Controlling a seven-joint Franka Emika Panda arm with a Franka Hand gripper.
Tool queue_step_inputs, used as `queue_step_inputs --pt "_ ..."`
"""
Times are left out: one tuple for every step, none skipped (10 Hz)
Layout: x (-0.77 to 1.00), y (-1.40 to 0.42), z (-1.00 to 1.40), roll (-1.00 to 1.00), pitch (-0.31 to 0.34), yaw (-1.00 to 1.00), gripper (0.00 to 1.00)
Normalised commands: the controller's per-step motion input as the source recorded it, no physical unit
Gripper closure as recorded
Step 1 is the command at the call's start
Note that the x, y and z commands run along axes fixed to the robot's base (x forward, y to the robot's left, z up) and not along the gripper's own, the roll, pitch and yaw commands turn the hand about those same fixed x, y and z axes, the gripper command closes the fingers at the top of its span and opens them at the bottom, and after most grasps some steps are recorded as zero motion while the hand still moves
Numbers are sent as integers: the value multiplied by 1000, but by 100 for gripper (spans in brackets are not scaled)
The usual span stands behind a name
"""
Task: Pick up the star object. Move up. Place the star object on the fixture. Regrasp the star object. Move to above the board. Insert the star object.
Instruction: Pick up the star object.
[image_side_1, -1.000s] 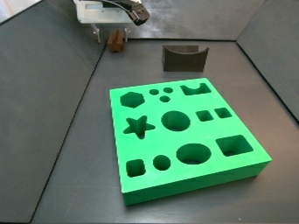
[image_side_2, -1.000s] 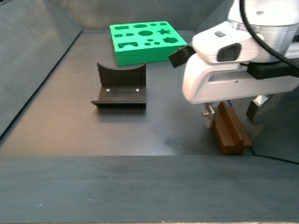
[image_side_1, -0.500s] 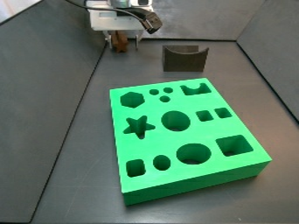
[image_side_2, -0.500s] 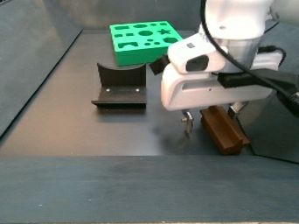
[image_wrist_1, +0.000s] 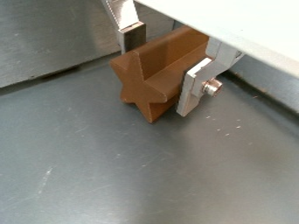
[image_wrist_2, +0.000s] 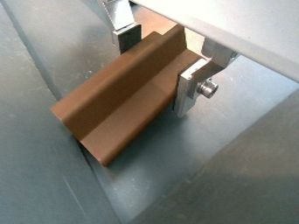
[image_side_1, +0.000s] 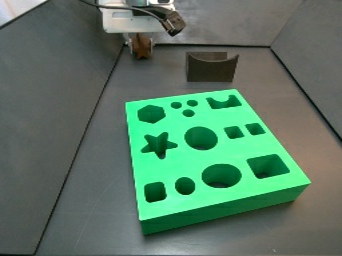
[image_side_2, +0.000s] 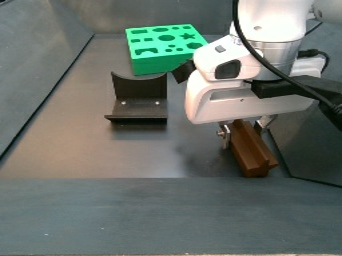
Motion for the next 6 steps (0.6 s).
queue_step_inputs --pt "0 0 0 0 0 0 100" --pt "0 0 0 0 0 0 100" --pt "0 0 0 0 0 0 100" --pt "0 0 0 0 0 0 100" --pt "0 0 0 0 0 0 100" --pt "0 0 0 0 0 0 100"
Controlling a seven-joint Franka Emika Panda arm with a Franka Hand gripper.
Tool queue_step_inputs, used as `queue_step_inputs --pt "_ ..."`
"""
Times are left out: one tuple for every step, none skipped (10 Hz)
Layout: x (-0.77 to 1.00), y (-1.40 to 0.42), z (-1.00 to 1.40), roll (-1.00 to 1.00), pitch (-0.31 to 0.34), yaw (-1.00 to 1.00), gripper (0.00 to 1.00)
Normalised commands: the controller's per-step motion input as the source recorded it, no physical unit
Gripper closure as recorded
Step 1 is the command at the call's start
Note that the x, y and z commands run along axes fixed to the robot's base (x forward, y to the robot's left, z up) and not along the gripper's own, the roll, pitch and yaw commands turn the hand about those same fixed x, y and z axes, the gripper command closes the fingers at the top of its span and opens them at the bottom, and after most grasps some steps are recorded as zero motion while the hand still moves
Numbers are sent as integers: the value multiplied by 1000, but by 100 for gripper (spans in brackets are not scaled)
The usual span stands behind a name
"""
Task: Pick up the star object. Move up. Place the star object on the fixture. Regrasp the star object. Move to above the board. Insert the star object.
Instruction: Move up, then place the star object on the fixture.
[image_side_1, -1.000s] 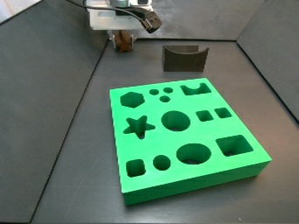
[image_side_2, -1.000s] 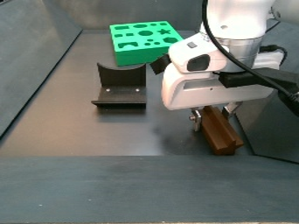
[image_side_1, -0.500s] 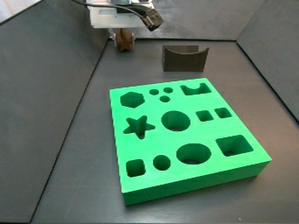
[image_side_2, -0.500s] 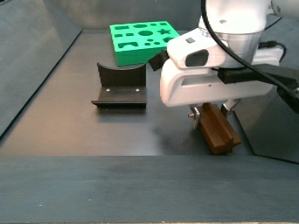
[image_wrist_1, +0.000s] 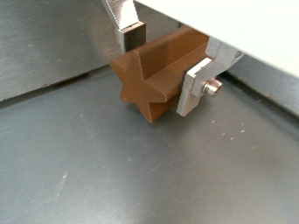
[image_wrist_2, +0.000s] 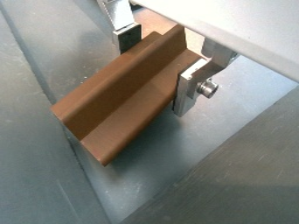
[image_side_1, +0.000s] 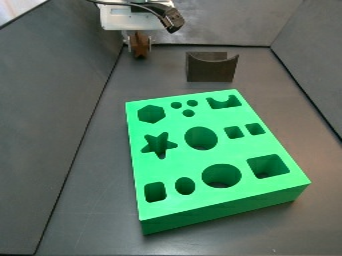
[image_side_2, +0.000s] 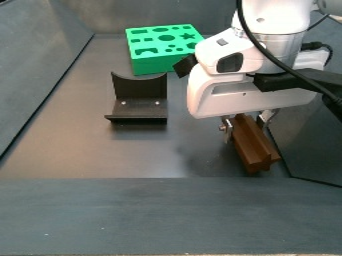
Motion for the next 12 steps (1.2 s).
queue_step_inputs --pt "0 0 833 0 0 0 100" --pt "-4 57 858 8 -9 -3 100" --pt "-50 46 750 17 28 -21 100" --pt "-50 34 677 28 38 -26 100" --pt "-37 23 521 51 58 -29 100" --pt "-31 14 402 69 68 -30 100" --pt "-30 5 250 89 77 -22 100" --pt "0 0 1000 0 0 0 100" --pt "8 -3 1000 10 -11 23 100" --pt "-5 -2 1000 16 12 20 100" --pt "-16 -1 1000 38 31 7 100" --pt "-23 1 1000 57 45 0 100"
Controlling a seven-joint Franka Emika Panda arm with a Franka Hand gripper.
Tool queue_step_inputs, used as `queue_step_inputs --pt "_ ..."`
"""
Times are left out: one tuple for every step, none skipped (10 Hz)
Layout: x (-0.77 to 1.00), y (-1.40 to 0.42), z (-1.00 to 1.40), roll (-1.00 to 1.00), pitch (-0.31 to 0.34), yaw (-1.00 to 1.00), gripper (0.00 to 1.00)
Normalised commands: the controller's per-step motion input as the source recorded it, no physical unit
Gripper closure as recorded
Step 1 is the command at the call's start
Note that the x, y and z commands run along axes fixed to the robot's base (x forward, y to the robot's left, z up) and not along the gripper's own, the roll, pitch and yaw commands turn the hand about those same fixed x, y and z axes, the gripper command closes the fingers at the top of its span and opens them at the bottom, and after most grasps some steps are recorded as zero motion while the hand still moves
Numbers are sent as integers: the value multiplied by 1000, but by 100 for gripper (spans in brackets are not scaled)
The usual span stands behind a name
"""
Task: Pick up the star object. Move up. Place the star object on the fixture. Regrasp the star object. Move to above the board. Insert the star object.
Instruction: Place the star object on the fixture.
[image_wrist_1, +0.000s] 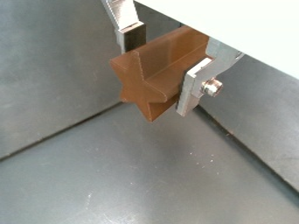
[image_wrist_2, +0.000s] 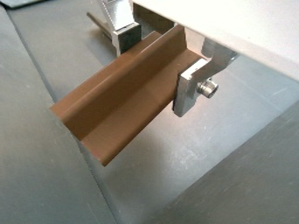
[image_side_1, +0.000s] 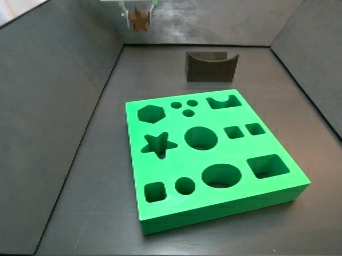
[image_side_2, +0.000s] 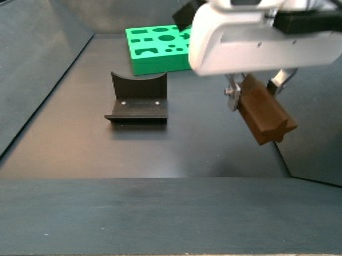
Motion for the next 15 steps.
queue_step_inputs --pt "-27 0 1000 80 57 0 100" --pt "-31 -3 1000 93 67 6 100" --pt "-33 -4 1000 101 73 11 100" --pt "-33 -3 924 113 82 19 100" --pt "-27 -3 811 110 83 25 100" --pt "-20 4 658 107 86 25 100" --pt "-16 4 538 101 89 27 100" --pt "-11 7 374 90 89 23 100" --pt "-10 8 290 86 91 24 100" --pt "1000 -275 118 -34 -25 -492 100" --pt "1000 -273 88 -37 -11 -474 100" --pt "1000 -247 78 -52 12 -361 100" --pt "1000 -227 75 -73 26 -252 100" --pt "1000 -209 67 -95 51 -134 100" --pt "1000 -192 62 -111 67 -78 100"
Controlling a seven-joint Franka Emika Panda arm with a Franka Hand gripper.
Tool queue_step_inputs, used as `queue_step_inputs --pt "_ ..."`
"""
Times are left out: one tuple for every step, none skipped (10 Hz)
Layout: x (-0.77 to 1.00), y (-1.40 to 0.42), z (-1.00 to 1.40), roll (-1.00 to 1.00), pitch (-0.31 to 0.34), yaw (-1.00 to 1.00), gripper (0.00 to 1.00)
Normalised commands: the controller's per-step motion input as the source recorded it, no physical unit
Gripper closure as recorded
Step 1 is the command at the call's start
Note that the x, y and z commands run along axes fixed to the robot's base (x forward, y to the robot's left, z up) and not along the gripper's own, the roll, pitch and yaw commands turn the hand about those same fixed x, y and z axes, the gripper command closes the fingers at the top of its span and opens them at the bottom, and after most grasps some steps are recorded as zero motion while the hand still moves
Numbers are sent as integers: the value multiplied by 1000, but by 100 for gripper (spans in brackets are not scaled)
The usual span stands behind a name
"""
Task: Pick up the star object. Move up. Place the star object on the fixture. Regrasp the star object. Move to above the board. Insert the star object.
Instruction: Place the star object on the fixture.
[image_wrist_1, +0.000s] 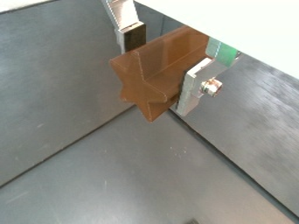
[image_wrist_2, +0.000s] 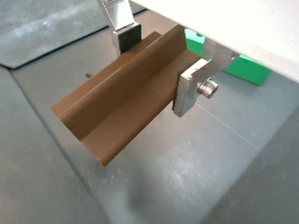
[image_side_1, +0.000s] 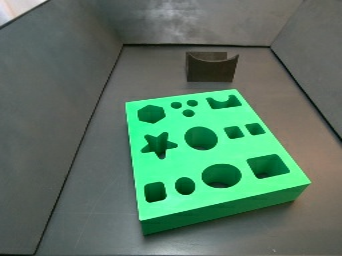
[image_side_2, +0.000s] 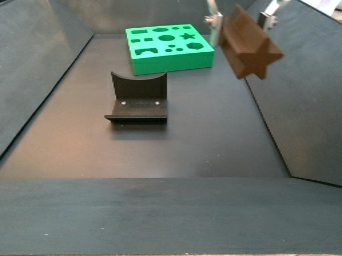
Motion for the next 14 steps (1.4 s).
queue_step_inputs --pt "1000 -174 56 -118 90 -37 100" --pt "1000 -161 52 -119 105 -16 100" --pt "1000 -151 51 -118 114 -7 100" --pt "1000 -130 44 -112 133 5 100" --pt "1000 -124 42 -109 138 9 100" --pt "1000 -108 40 -94 140 12 100" --pt "1000 -101 36 -89 137 14 100" --pt "1000 -90 32 -88 135 19 100" --pt "1000 -76 30 -93 137 22 100" --pt "1000 -612 -159 -1000 -35 -103 100" --pt "1000 -604 -166 -1000 -34 -109 100" --pt "1000 -434 -131 -1000 -28 -113 100" --pt "1000 -381 -117 -1000 -21 -113 100" --pt "1000 -280 -87 -1000 -1 -112 100"
